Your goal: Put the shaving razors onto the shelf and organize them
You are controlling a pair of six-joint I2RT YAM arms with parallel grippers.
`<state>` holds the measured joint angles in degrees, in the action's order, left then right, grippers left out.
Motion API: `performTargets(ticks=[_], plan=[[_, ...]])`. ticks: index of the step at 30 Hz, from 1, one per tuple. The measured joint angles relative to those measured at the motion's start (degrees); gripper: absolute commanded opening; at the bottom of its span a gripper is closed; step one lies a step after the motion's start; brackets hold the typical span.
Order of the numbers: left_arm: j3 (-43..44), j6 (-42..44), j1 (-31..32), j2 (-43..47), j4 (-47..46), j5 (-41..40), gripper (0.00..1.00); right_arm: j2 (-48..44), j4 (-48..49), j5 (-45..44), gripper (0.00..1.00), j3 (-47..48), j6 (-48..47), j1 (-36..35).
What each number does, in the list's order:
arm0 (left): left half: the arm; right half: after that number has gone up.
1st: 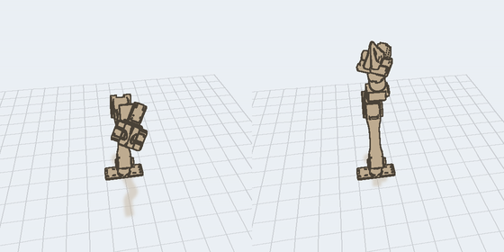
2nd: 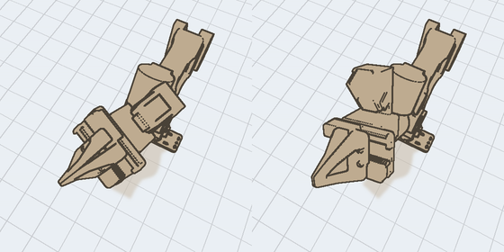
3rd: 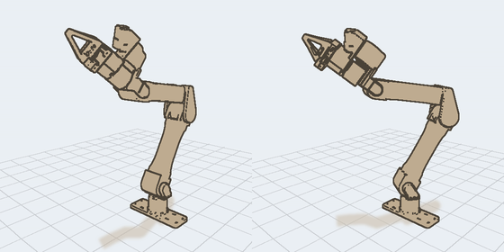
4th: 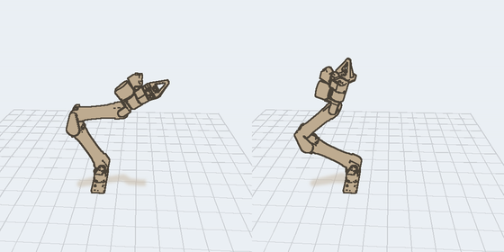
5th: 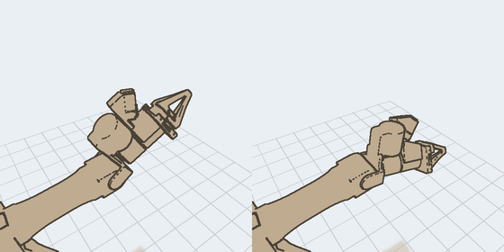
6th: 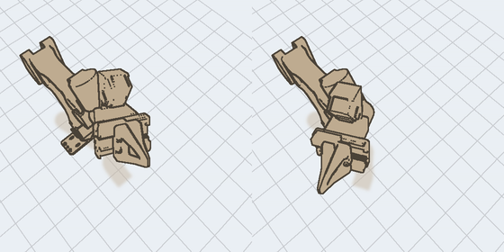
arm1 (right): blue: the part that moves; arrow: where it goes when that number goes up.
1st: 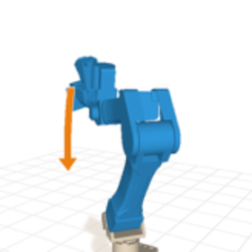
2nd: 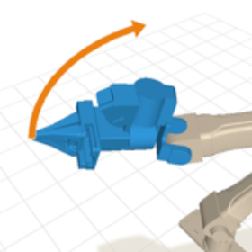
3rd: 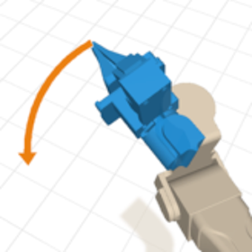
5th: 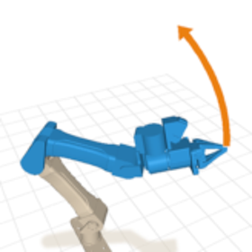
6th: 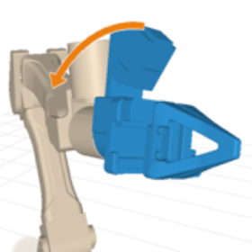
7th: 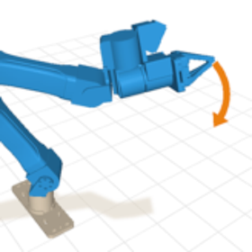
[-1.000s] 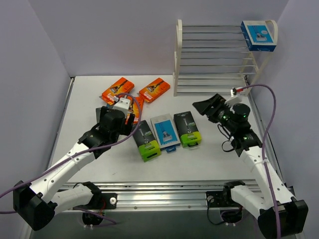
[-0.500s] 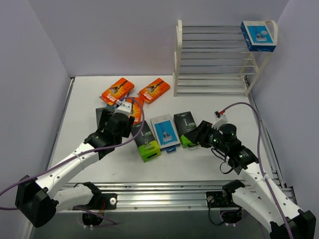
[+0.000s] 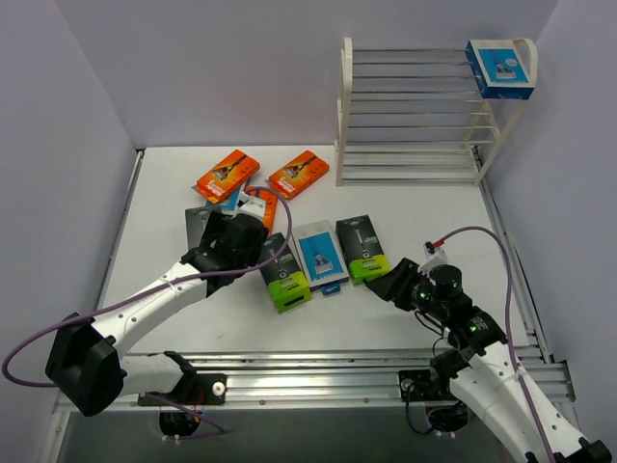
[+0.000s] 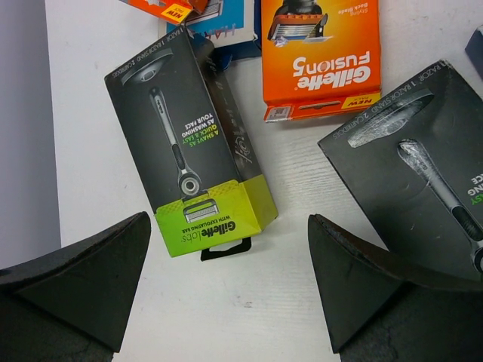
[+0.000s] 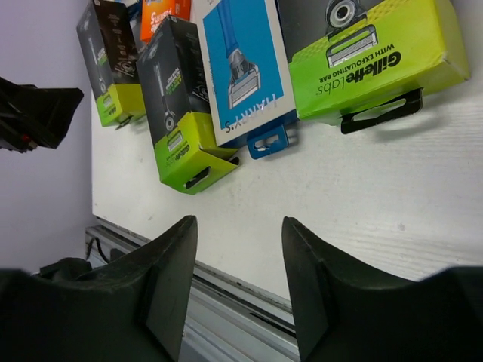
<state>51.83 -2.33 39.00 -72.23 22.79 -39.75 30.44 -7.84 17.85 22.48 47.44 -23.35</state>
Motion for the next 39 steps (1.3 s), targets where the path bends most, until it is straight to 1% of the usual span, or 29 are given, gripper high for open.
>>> performTargets(ticks=[2,5,7,11,17,21,31,36,39], plan=[[0.33,-0.15,0.0,0.11,0.09,0.46,0.94,0.0,2.19,0.0,0.37,-1.46,1.73,-0.09],[0.7,-0.61,0.02,1.05,0.2,1.64,0.94,1.42,6.36,-0.48,0.37,-4.52,4.17,-1.33],[0.72,-1.18,0.02,2.38,0.24,2.8,0.94,3.93,8.13,-1.9,0.38,-5.42,5.57,-3.37],[1.09,-2.49,0.02,5.66,0.57,5.7,0.94,10.82,13.79,-6.91,0.39,-5.51,8.39,-10.01],[1.79,-4.28,0.02,9.92,1.07,9.03,0.94,21.62,21.44,-15.13,0.4,-5.51,15.52,-19.5],[1.95,-5.07,0.02,12.57,1.49,10.67,0.94,26.14,22.38,-21.49,0.39,-4.76,19.69,-23.74],[2.43,-7.56,0.02,16.87,2.08,14.71,0.94,35.78,26.14,-32.89,0.39,-2.71,31.58,-31.5],[2.43,-7.93,0.22,18.14,2.14,15.56,0.94,42.18,29.27,-35.91,0.39,-0.81,36.17,-33.4],[2.43,-7.87,0.83,18.95,2.14,15.02,0.94,44.35,31.15,-37.75,0.4,-0.79,38.82,-34.14]])
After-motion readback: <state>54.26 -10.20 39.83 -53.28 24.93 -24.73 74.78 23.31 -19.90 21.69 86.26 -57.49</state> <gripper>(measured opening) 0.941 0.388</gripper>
